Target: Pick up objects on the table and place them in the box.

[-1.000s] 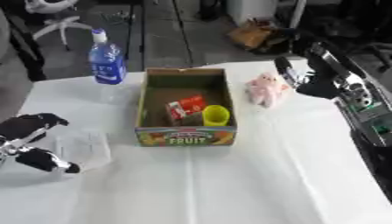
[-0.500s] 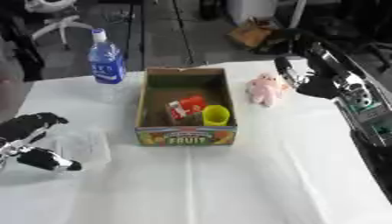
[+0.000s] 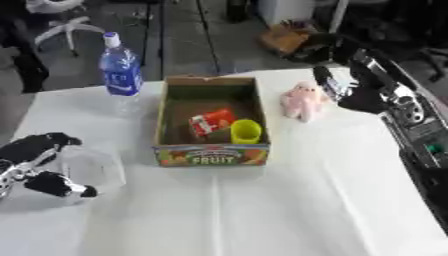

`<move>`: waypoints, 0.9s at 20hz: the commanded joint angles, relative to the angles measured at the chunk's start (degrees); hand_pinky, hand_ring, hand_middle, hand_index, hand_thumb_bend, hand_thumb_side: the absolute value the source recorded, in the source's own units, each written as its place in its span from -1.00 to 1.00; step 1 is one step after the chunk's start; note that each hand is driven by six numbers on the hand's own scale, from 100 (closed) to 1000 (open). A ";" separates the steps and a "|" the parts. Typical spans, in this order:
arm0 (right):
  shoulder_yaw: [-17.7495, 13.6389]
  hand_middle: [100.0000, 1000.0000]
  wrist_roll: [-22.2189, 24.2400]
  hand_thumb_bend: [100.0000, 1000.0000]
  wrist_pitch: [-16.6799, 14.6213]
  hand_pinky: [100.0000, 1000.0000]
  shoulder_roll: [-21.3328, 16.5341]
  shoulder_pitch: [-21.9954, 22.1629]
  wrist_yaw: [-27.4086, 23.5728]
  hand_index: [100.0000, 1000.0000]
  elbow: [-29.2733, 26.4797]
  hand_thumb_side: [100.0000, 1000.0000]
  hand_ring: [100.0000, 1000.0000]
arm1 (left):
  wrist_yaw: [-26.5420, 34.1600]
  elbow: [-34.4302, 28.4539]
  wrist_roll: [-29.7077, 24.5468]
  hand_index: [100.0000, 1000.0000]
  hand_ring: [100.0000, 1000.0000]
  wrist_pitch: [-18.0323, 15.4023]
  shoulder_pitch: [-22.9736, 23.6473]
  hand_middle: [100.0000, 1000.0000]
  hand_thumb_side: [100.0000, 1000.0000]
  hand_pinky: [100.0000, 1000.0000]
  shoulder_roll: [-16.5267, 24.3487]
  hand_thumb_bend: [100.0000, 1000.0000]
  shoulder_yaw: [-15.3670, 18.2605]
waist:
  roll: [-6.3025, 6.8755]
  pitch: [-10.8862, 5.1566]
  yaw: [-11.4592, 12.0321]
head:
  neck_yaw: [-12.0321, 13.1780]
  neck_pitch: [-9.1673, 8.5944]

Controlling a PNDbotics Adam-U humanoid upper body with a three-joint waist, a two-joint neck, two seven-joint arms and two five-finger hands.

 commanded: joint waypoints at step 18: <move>-0.13 0.61 0.31 -0.81 -0.24 0.47 -0.97 -1.13 -0.20 0.83 -0.85 -0.18 0.41 | -0.72 1.39 -1.77 0.85 0.58 -0.30 -2.57 0.67 0.20 0.44 0.23 1.00 2.13 | -0.02 -0.04 -0.61 | 0.34 -0.09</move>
